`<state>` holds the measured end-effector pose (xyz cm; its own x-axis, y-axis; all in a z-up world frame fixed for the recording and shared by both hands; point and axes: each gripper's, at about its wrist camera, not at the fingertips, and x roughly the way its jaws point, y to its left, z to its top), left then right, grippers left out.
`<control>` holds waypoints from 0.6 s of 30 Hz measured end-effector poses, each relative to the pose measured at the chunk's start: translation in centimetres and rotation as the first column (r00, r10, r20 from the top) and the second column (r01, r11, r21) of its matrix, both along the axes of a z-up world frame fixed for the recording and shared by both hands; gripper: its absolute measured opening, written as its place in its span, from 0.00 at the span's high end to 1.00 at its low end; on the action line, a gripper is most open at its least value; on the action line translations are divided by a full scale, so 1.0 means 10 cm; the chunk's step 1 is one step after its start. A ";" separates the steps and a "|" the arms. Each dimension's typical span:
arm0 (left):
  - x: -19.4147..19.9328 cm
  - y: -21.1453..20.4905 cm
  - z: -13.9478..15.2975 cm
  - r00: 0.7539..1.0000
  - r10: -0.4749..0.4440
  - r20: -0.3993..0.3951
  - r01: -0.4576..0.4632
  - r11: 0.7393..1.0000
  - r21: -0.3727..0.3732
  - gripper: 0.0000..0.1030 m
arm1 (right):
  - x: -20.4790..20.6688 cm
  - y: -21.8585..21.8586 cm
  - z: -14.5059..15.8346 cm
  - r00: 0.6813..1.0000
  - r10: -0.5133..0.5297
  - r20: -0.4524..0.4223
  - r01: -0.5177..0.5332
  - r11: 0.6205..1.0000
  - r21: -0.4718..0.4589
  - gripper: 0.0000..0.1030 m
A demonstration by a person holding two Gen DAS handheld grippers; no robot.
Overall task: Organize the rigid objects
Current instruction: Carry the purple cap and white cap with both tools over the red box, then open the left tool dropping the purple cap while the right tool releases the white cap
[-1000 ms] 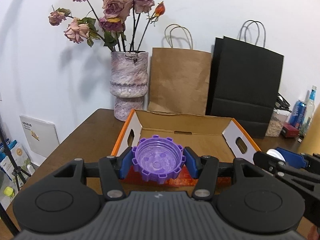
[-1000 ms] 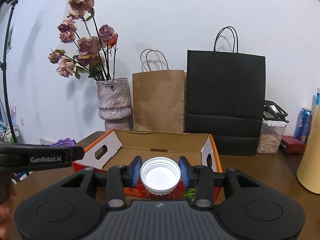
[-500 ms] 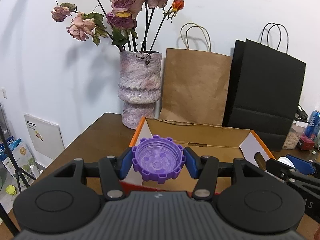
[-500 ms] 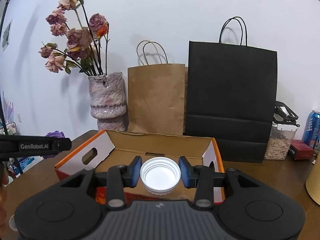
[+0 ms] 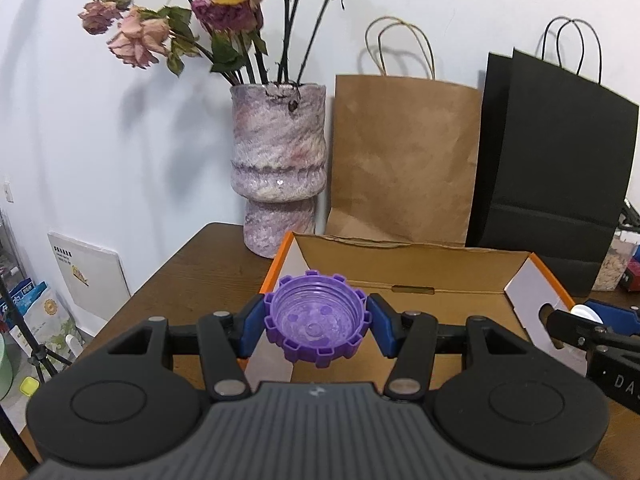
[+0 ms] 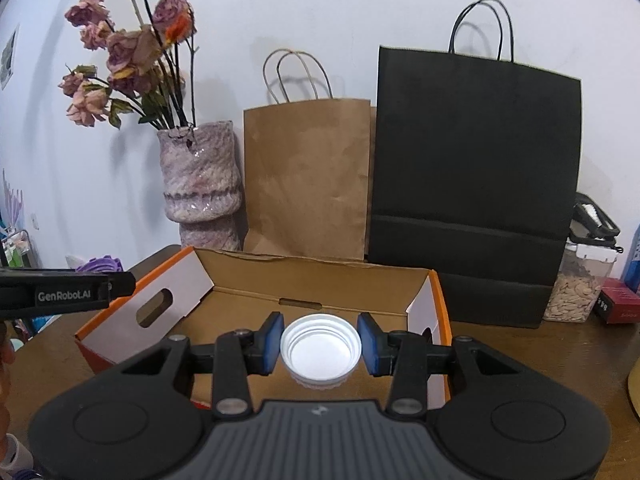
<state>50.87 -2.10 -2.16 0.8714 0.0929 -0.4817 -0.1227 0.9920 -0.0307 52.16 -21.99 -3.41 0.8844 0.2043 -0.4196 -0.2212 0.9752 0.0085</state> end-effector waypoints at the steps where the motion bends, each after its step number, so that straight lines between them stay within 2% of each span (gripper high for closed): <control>1: 0.04 0.00 -0.02 1.000 0.000 -0.007 0.000 1.000 0.004 0.46 | 0.03 0.00 -0.01 1.000 0.000 -0.007 0.000 1.000 -0.002 0.62; 9: 0.28 -0.04 -0.17 0.999 0.007 -0.054 -0.005 0.999 0.037 0.46 | 0.31 0.00 -0.15 0.998 0.004 -0.062 -0.005 1.000 -0.006 0.62; 18: 0.40 -0.11 -0.31 0.997 0.005 -0.077 0.000 0.998 0.068 0.46 | 0.40 0.02 -0.25 0.997 0.007 -0.076 -0.007 1.000 0.003 0.62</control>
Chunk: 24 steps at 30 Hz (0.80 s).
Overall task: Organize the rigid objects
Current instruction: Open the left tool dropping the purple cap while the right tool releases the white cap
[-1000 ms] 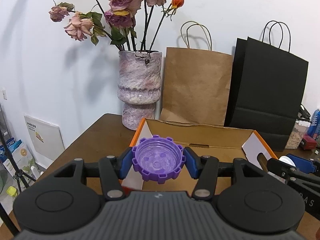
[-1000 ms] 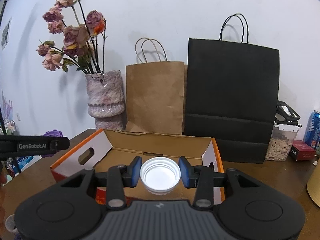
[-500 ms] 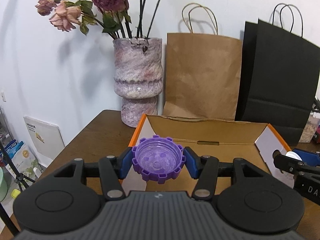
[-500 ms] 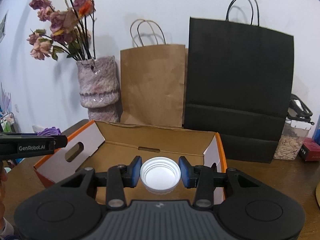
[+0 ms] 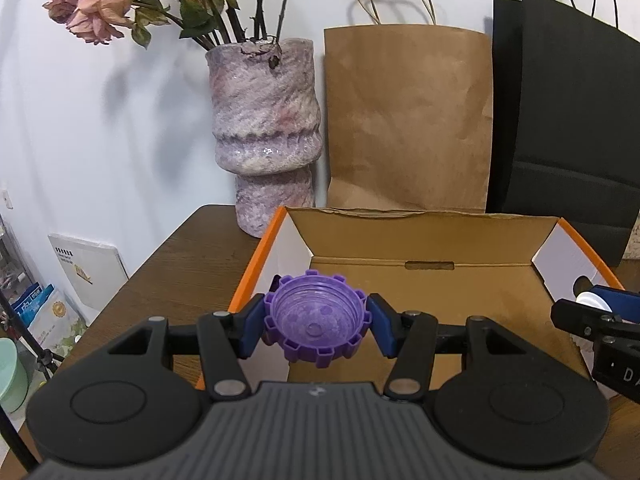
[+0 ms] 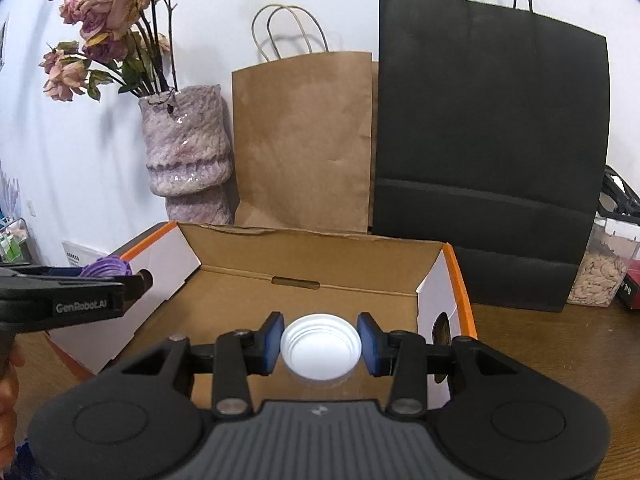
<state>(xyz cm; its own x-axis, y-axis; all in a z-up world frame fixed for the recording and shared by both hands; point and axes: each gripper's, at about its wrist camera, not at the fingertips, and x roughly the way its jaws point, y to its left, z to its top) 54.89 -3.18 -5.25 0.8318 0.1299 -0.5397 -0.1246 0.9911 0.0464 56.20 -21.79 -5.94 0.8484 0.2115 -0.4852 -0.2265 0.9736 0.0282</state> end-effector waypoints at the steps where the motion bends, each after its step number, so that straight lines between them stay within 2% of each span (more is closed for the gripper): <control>1: 0.00 0.00 -0.01 1.000 -0.002 -0.002 0.002 1.000 0.001 0.46 | 0.01 0.00 -0.01 1.000 -0.002 -0.005 0.002 1.000 -0.002 0.62; 8: 0.01 -0.02 -0.04 0.999 -0.038 -0.013 0.037 0.999 -0.006 0.43 | 0.02 0.00 -0.03 1.000 0.001 -0.021 -0.001 1.000 -0.009 0.61; 9: 0.01 -0.02 -0.04 0.999 -0.043 -0.012 0.043 0.999 -0.010 0.41 | 0.03 0.00 -0.04 1.000 -0.003 -0.024 0.003 1.000 -0.011 0.52; 10: 0.00 -0.02 -0.03 0.999 -0.043 -0.009 0.043 0.999 -0.008 0.32 | 0.03 0.00 -0.04 0.999 -0.009 -0.030 0.009 1.000 -0.014 0.41; 11: 0.00 -0.03 -0.03 0.999 -0.036 -0.003 0.036 0.999 -0.001 0.23 | 0.04 -0.01 -0.04 0.999 -0.019 -0.032 0.018 1.000 -0.018 0.16; 12: -0.01 -0.03 -0.02 1.000 -0.028 0.004 0.028 1.000 0.002 0.19 | 0.04 -0.01 -0.04 0.999 -0.029 -0.029 0.028 0.999 -0.024 0.00; 14: -0.02 -0.01 -0.01 1.000 -0.016 0.015 0.016 1.000 -0.001 0.06 | 0.04 -0.03 -0.03 0.999 -0.036 -0.025 0.035 0.999 -0.026 0.00; 16: -0.03 0.01 0.00 1.000 -0.007 0.023 0.007 1.000 -0.006 0.01 | 0.04 -0.05 -0.03 0.999 -0.042 -0.033 0.041 0.999 -0.020 0.00; 24: -0.07 0.02 0.05 0.999 -0.007 0.041 0.008 1.000 -0.016 0.00 | 0.03 -0.07 -0.03 0.998 -0.054 -0.028 0.054 0.998 -0.029 0.00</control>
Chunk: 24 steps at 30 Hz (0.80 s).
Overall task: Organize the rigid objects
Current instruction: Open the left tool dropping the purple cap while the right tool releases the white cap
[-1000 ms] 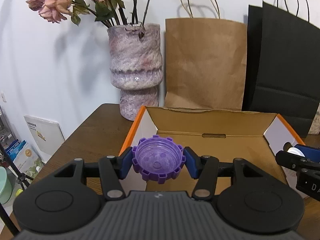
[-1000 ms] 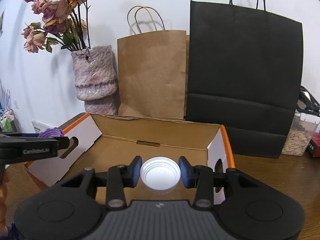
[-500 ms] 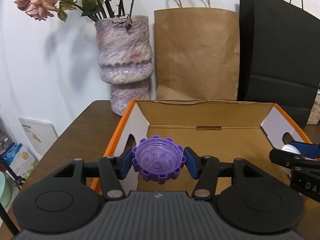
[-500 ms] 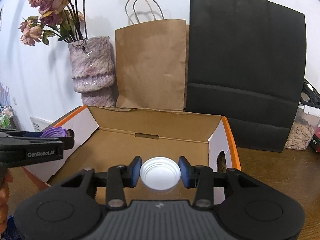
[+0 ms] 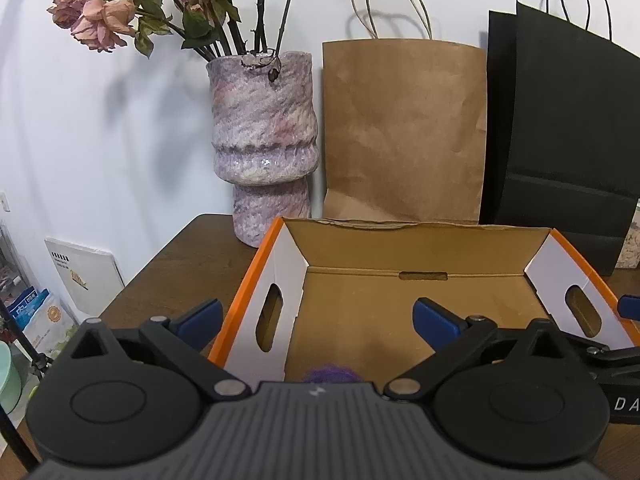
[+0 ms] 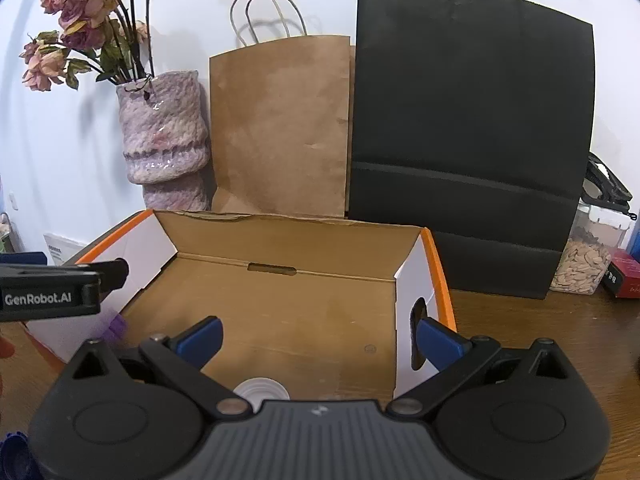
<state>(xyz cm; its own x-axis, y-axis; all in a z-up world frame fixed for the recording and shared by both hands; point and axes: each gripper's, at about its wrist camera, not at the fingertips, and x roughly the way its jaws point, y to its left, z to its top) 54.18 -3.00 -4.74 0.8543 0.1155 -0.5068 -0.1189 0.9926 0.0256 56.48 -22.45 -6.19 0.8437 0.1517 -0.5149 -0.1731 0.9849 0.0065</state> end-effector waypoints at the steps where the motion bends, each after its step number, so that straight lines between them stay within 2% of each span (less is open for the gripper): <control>1: -0.01 0.01 0.01 1.000 -0.002 0.003 0.002 1.000 -0.005 0.00 | -0.01 0.00 0.01 1.000 -0.001 0.002 0.001 1.000 0.000 0.00; 11: -0.13 0.06 0.09 0.999 0.002 0.034 -0.002 1.000 -0.022 0.00 | -0.12 -0.02 0.09 1.000 0.000 0.031 0.000 1.000 -0.004 0.00; 24: -0.45 0.09 0.23 0.998 -0.012 0.070 0.012 1.000 -0.001 0.00 | -0.45 -0.14 0.19 0.997 -0.015 0.075 0.015 1.000 0.007 0.00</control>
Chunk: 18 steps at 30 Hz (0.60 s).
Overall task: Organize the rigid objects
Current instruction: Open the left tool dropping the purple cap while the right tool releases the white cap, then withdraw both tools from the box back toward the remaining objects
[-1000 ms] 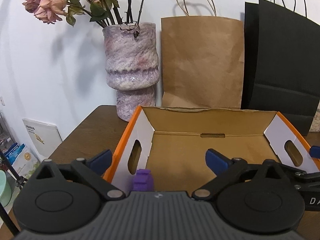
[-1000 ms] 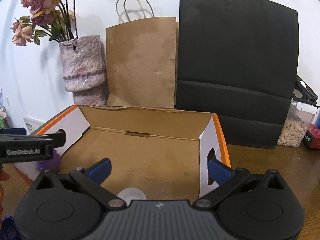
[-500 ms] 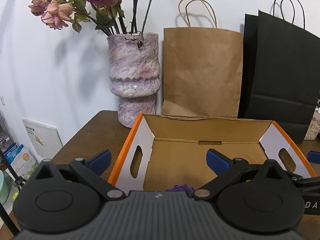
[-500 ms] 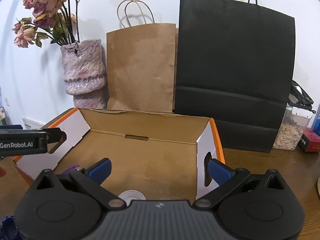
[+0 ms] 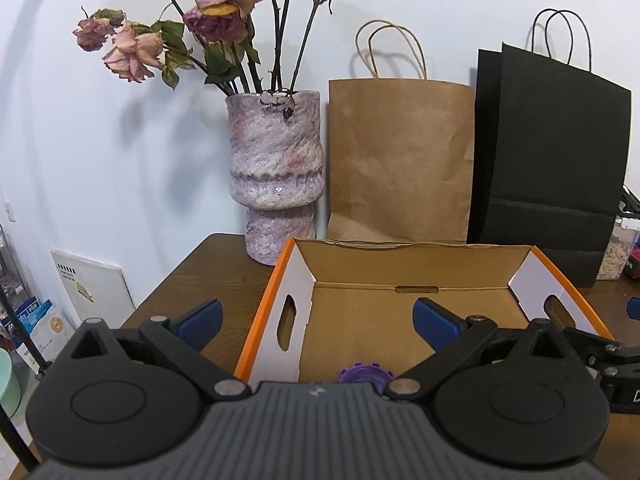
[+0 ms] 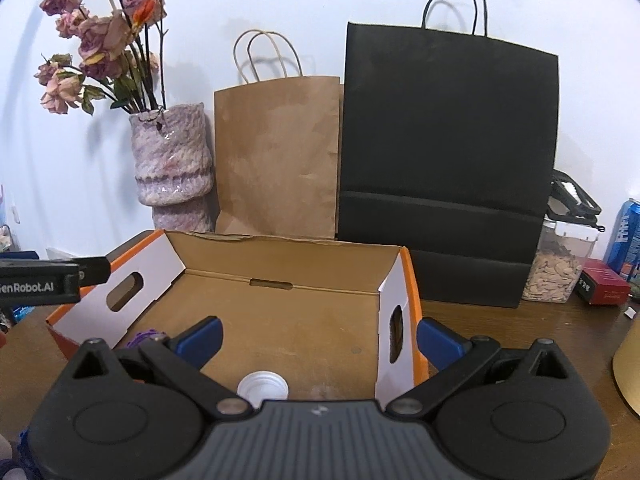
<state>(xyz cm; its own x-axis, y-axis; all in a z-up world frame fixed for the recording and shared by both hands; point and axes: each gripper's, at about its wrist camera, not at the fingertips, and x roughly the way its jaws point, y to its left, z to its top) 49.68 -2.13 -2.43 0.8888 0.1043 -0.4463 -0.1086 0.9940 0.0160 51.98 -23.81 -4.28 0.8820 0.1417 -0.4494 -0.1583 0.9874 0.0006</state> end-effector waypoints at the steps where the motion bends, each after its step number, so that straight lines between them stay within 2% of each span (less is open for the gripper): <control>1: -0.03 0.01 0.01 1.000 -0.001 0.003 0.001 1.000 0.001 0.00 | -0.03 -0.01 0.01 1.000 -0.001 0.003 0.001 1.000 0.001 0.00; 18: -0.66 -0.02 0.09 0.999 -0.038 0.027 0.038 0.999 0.015 0.00 | -0.65 -0.09 0.06 1.000 -0.006 0.024 0.006 1.000 0.003 0.00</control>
<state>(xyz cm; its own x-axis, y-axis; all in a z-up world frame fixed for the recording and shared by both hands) 43.06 -2.36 -1.51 0.9042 0.0765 -0.4202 -0.0712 0.9971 0.0284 45.46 -24.70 -3.72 0.8932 0.1374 -0.4281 -0.1521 0.9884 -0.0002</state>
